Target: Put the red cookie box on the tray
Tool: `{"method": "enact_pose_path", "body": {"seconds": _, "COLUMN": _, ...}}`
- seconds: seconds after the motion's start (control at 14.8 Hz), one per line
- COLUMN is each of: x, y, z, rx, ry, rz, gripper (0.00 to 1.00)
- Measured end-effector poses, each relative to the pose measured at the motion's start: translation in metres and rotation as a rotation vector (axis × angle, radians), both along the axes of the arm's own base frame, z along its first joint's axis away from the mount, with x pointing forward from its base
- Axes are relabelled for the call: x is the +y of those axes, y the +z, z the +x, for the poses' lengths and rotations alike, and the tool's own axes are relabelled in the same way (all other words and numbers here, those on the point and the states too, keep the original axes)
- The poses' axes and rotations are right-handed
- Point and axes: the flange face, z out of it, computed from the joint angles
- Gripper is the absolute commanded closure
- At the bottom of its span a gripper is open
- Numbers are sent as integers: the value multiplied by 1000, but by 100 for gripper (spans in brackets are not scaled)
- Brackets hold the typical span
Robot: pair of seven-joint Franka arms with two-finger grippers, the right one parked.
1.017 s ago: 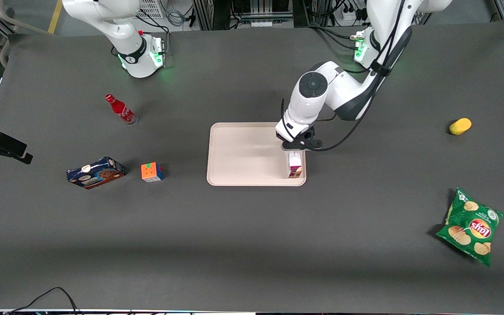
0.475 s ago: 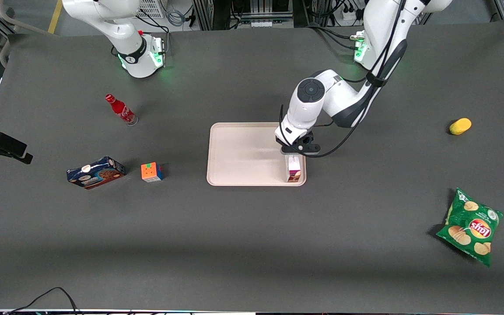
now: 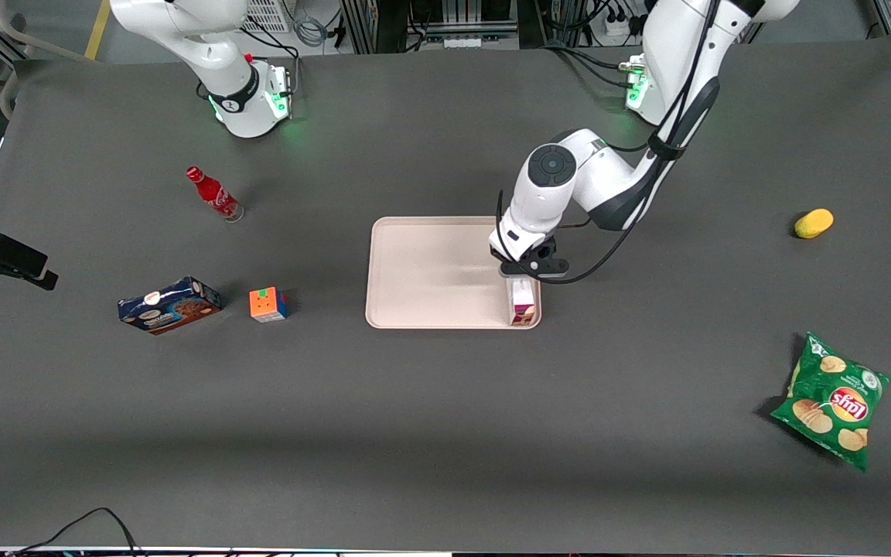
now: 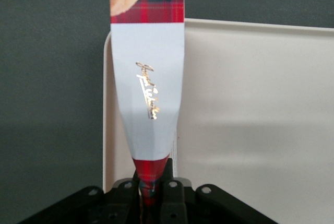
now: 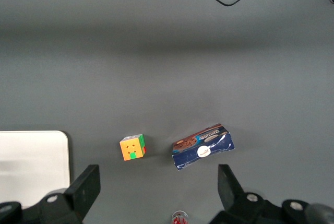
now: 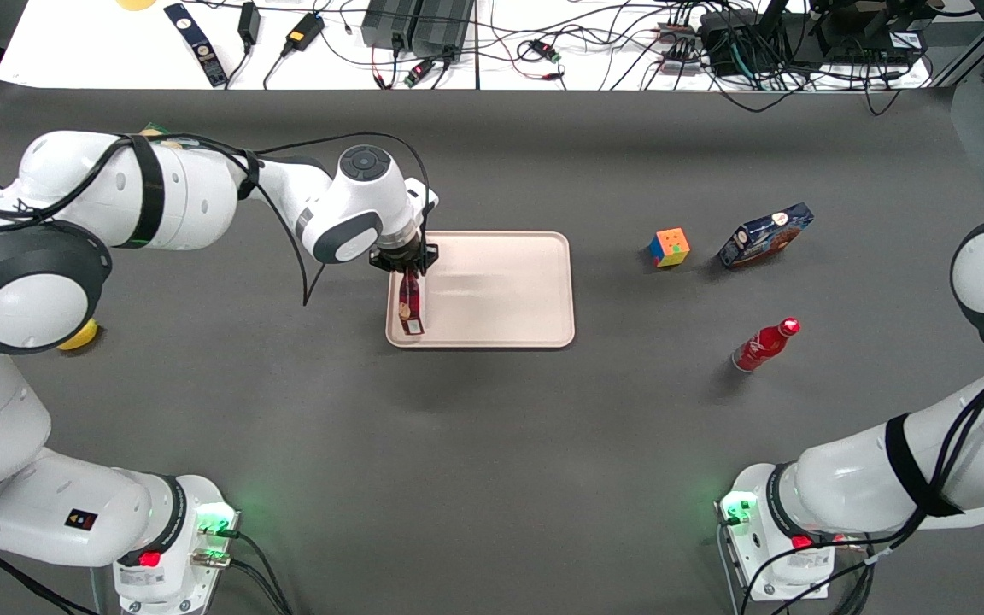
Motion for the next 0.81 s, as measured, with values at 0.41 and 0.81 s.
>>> {"method": "enact_pose_path", "body": {"seconds": 0.41, "x": -1, "y": 17, "z": 10, "rx": -42, "ry": 6, "rz": -20, "gripper": 0}}
{"method": "enact_pose_path", "body": {"seconds": 0.81, "x": 37, "y": 137, "z": 57, "rx": -157, "ry": 95, "rz": 48, "gripper": 0}}
